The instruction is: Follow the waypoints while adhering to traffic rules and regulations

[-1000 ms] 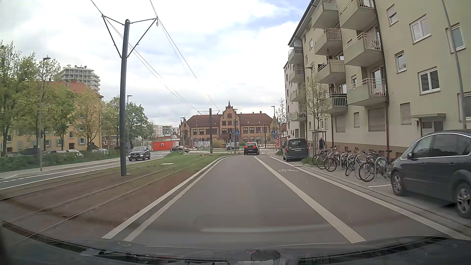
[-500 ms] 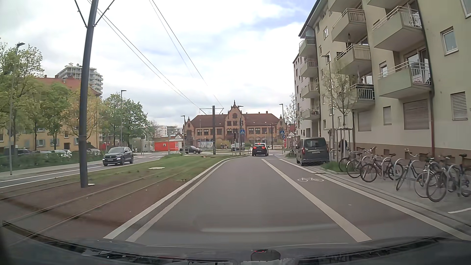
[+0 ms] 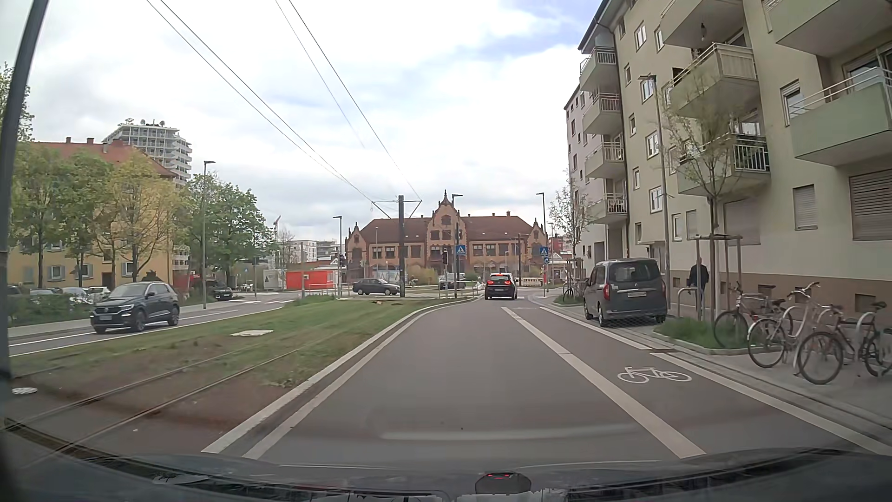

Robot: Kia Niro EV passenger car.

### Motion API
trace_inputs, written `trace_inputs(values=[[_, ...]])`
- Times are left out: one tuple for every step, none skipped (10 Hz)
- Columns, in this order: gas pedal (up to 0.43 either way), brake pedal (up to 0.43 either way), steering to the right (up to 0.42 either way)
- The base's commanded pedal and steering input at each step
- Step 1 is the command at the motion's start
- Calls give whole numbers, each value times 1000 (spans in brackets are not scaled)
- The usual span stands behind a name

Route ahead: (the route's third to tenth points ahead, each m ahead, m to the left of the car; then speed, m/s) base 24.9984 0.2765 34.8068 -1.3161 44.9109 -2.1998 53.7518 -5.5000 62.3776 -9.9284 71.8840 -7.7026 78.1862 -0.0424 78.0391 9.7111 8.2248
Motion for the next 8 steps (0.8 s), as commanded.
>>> trace_inputs(values=[[0, 0, 0], [0, 0, 0], [0, 0, 0], [0, 0, 0], [0, 0, 1], [0, 0, 3], [0, 0, 4], [0, 0, 4]])
